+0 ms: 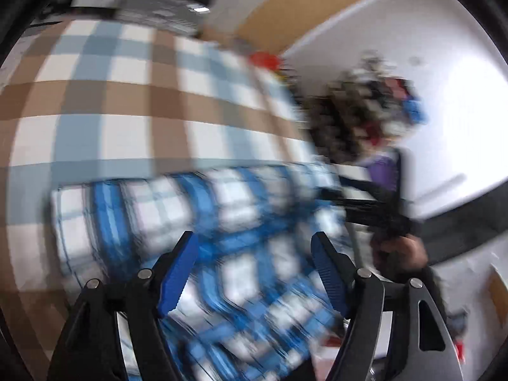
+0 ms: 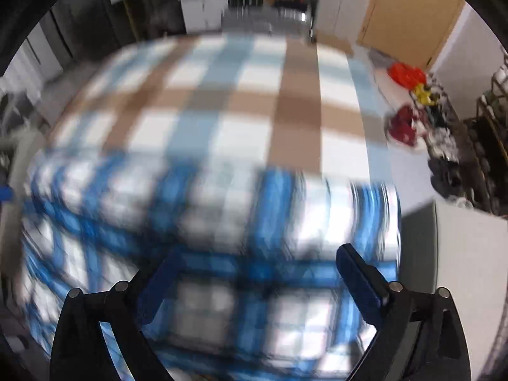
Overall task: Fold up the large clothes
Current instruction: 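Lay the folded shirt flat and smooth it with both tools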
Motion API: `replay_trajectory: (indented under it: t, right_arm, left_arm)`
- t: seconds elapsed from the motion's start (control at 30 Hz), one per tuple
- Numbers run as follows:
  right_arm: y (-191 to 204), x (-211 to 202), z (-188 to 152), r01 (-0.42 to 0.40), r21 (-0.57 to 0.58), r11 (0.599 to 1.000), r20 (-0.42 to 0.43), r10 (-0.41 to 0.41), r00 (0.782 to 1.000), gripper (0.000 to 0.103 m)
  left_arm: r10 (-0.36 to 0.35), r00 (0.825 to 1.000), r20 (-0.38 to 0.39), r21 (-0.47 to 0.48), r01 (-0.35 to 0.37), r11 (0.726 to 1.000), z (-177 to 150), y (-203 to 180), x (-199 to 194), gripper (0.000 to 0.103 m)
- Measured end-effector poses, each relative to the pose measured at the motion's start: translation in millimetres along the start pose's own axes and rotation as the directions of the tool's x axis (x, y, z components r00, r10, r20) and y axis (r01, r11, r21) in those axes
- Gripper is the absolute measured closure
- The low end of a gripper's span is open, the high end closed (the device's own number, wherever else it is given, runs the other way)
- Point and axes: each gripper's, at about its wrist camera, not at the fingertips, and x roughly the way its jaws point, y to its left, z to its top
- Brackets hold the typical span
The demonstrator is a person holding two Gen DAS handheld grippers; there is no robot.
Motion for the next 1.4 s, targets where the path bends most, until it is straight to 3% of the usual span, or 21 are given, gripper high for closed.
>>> replay_trajectory:
  t: [0.1, 0.23, 0.27, 0.3, 0.37, 0.43, 0.47, 0.53, 0.6, 0.67, 0.73, 0.83, 0.87, 0.97, 1.07, 1.13, 1.2, 1.23, 1.27, 1.33, 1.4]
  right_arm:
    - [5, 18, 15, 0.053, 0.047, 0.998, 0.005, -0.053, 0.999, 0.004]
    - [5, 75, 8, 0.156, -0.001, 0.988, -0.135, -0.154, 0.979, 0.004]
    - [4, 82, 4, 0.161, -0.024, 0.987, -0.134, -0.163, 0.978, 0.004]
    - [4, 80, 0, 0.165, -0.024, 0.986, -0.087, -0.166, 0.982, 0.001]
    - [3, 81, 2, 0.168, -0.010, 0.986, -0.136, -0.168, 0.976, 0.000]
    - [15, 75, 16, 0.212, -0.064, 0.975, -0.194, -0.221, 0.956, 0.002]
    - [23, 63, 21, 0.194, -0.068, 0.979, -0.149, -0.202, 0.968, 0.002]
    - [48, 39, 31, 0.045, -0.059, 0.997, -0.060, -0.049, 0.997, 0.001]
    - [69, 32, 33, -0.022, -0.081, 0.997, -0.030, 0.020, 0.999, 0.001]
    - [89, 43, 30, 0.016, -0.158, 0.987, -0.053, -0.025, 0.998, 0.001]
    - [95, 74, 15, 0.043, -0.241, 0.970, -0.112, -0.072, 0.991, 0.001]
    - [64, 82, 5, -0.097, -0.121, 0.988, -0.117, 0.083, 0.990, 0.000]
    - [61, 78, 3, -0.106, -0.130, 0.986, -0.103, 0.093, 0.990, 0.000]
    - [48, 55, 2, -0.051, -0.171, 0.984, -0.069, 0.040, 0.997, 0.001]
    - [13, 25, 5, 0.031, -0.116, 0.993, 0.025, -0.028, 0.999, 0.000]
    - [-21, 34, 6, 0.128, -0.064, 0.990, -0.032, -0.130, 0.991, 0.000]
    - [-40, 55, -7, 0.183, -0.083, 0.980, -0.139, -0.193, 0.971, 0.000]
    - [-47, 63, -15, 0.150, -0.081, 0.985, -0.179, -0.162, 0.970, 0.000]
    - [-57, 58, -21, 0.094, -0.011, 0.995, -0.129, -0.095, 0.987, 0.000]
    - [-70, 60, -29, 0.037, 0.088, 0.995, -0.161, -0.022, 0.987, 0.000]
    - [-64, 52, -26, 0.078, 0.047, 0.996, -0.178, -0.069, 0.982, 0.000]
  left_arm:
    - [0.030, 0.994, -0.102, -0.065, -0.037, 0.997, 5, 27, 44, 0.034]
    - [-0.099, 0.992, -0.075, -0.149, 0.087, 0.985, -2, 51, 52, 0.034]
    - [-0.126, 0.989, -0.073, -0.173, 0.112, 0.978, -4, 56, 51, 0.034]
    - [-0.132, 0.988, -0.078, -0.193, 0.115, 0.974, -1, 55, 51, 0.034]
    - [-0.108, 0.990, -0.094, -0.217, 0.086, 0.972, -2, 46, 45, 0.034]
    - [-0.095, 0.991, -0.098, -0.152, 0.079, 0.985, -3, 17, 39, 0.034]
    - [-0.101, 0.990, -0.096, -0.122, 0.089, 0.989, -2, 7, 37, 0.034]
    - [-0.070, 0.990, -0.123, -0.021, 0.068, 0.997, -7, -24, 47, 0.034]
    - [0.011, 0.986, -0.165, 0.019, -0.008, 1.000, -7, -31, 67, 0.034]
    - [0.074, 0.975, -0.208, -0.011, -0.078, 0.997, -9, -18, 89, 0.035]
    - [0.031, 0.983, -0.182, -0.079, -0.046, 0.996, -16, -6, 95, 0.035]
    - [-0.001, 0.990, -0.144, -0.088, -0.012, 0.996, -24, 1, 92, 0.035]
    - [0.005, 0.990, -0.144, -0.077, -0.017, 0.997, -25, 0, 92, 0.035]
    - [0.050, 0.991, -0.123, -0.081, -0.060, 0.995, -31, -9, 77, 0.035]
    - [0.122, 0.992, -0.040, 0.006, -0.122, 0.993, -23, -18, 60, 0.035]
    - [0.202, 0.979, -0.028, 0.007, -0.202, 0.979, -23, -7, 63, 0.035]
    - [0.208, 0.976, -0.068, -0.052, -0.212, 0.976, -24, 18, 72, 0.035]
    - [0.201, 0.976, -0.088, -0.081, -0.208, 0.975, -28, 28, 77, 0.035]
    - [0.199, 0.977, -0.081, -0.107, -0.207, 0.973, -34, 36, 80, 0.036]
    - [0.216, 0.976, -0.028, -0.085, -0.218, 0.972, -44, 30, 78, 0.035]
    - [0.248, 0.969, -0.016, -0.070, -0.249, 0.966, -49, 18, 78, 0.035]
